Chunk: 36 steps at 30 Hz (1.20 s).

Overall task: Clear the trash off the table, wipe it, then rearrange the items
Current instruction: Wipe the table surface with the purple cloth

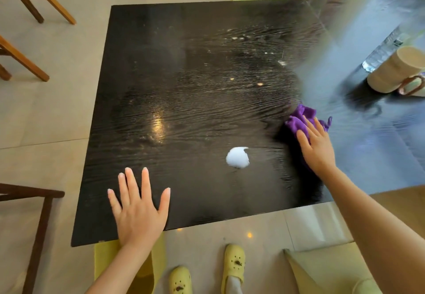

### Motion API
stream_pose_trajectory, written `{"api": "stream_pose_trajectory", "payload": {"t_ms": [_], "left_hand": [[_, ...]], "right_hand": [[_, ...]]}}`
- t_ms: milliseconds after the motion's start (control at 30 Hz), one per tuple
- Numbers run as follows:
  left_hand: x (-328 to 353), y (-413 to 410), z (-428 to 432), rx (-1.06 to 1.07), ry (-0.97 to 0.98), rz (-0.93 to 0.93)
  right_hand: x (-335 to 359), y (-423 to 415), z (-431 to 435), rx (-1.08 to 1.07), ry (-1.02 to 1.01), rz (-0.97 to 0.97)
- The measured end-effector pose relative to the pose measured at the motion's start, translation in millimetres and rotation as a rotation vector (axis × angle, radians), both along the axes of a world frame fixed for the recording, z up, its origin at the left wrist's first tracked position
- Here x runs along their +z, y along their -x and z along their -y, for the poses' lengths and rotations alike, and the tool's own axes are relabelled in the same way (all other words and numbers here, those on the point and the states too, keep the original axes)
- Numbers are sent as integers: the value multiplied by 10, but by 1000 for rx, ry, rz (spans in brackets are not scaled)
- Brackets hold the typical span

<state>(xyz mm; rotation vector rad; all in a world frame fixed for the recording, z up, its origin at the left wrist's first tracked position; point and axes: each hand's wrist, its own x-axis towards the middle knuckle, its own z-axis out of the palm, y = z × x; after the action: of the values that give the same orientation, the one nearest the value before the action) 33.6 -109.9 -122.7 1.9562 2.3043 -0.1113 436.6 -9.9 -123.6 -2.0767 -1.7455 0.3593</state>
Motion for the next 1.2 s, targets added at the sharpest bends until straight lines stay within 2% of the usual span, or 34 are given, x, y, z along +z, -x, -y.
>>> {"api": "stream_pose_trajectory", "payload": {"t_ms": [133, 367, 700, 967, 1133, 1200], "left_hand": [[-4, 0, -4, -1, 7, 9], [-8, 14, 3, -19, -9, 24], [-53, 28, 0, -12, 1, 10], [-3, 63, -9, -19, 44, 28], [81, 340, -15, -108, -28, 95], [75, 451, -6, -131, -30, 67]], "right_hand": [[-27, 475, 171, -209, 74, 4], [-41, 1370, 281, -281, 141, 12], [-51, 2318, 345, -113, 196, 81], [-3, 2348, 366, -63, 252, 173], [43, 2272, 316, -19, 252, 185], [87, 2147, 263, 44, 261, 231]]}}
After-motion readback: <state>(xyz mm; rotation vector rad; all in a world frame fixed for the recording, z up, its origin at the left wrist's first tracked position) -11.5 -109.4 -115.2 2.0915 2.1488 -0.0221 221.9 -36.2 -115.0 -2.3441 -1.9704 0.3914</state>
